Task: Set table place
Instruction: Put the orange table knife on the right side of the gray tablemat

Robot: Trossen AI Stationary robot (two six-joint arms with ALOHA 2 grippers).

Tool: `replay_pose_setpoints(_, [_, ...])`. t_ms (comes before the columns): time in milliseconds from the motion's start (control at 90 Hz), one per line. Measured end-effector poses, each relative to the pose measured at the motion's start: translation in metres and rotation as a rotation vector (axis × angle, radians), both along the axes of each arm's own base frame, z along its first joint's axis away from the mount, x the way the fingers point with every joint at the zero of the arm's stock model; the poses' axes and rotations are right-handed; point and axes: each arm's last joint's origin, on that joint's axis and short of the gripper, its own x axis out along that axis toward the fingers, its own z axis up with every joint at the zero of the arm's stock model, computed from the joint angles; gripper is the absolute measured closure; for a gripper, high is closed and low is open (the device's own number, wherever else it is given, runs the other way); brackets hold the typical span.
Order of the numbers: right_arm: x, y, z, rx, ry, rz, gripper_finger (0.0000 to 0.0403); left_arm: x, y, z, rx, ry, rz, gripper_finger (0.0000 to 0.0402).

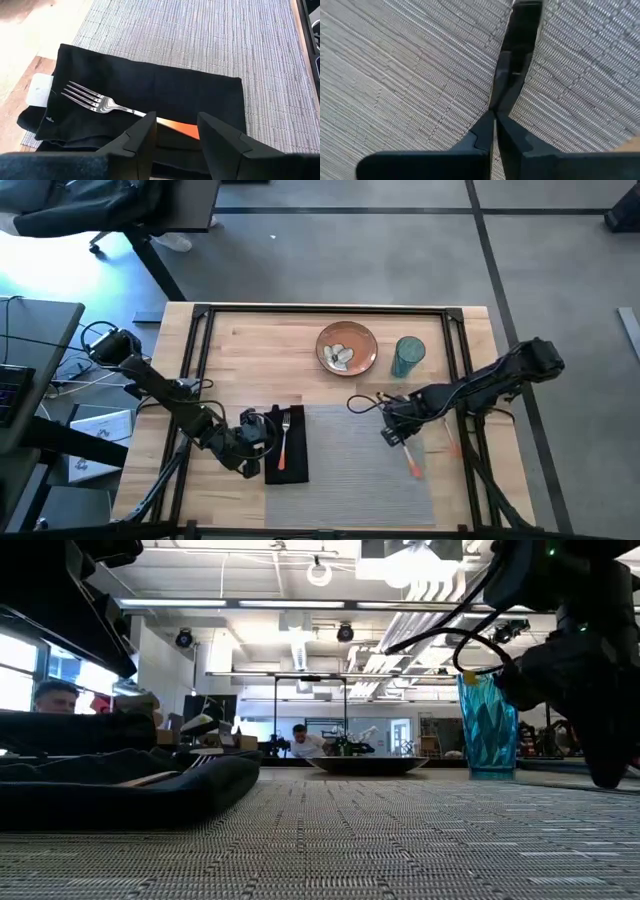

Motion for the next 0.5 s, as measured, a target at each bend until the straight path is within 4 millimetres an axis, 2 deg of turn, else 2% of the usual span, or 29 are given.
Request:
replay_pose_setpoints(278, [0.0023, -0.0014, 0.0002, -0.082, -0.053, 0.088, 0.0294, 0.0007, 0.0006, 0.0003, 0.002, -0.006, 0.007, 0.0273])
replay_pose_setpoints(500, [0.0086, -0.0001, 0.0022, -0.273, -0.171, 0.168, 0.0234, 0.0009, 0.0005, 0.0005, 0.0, -0.01, 0.009, 0.0273])
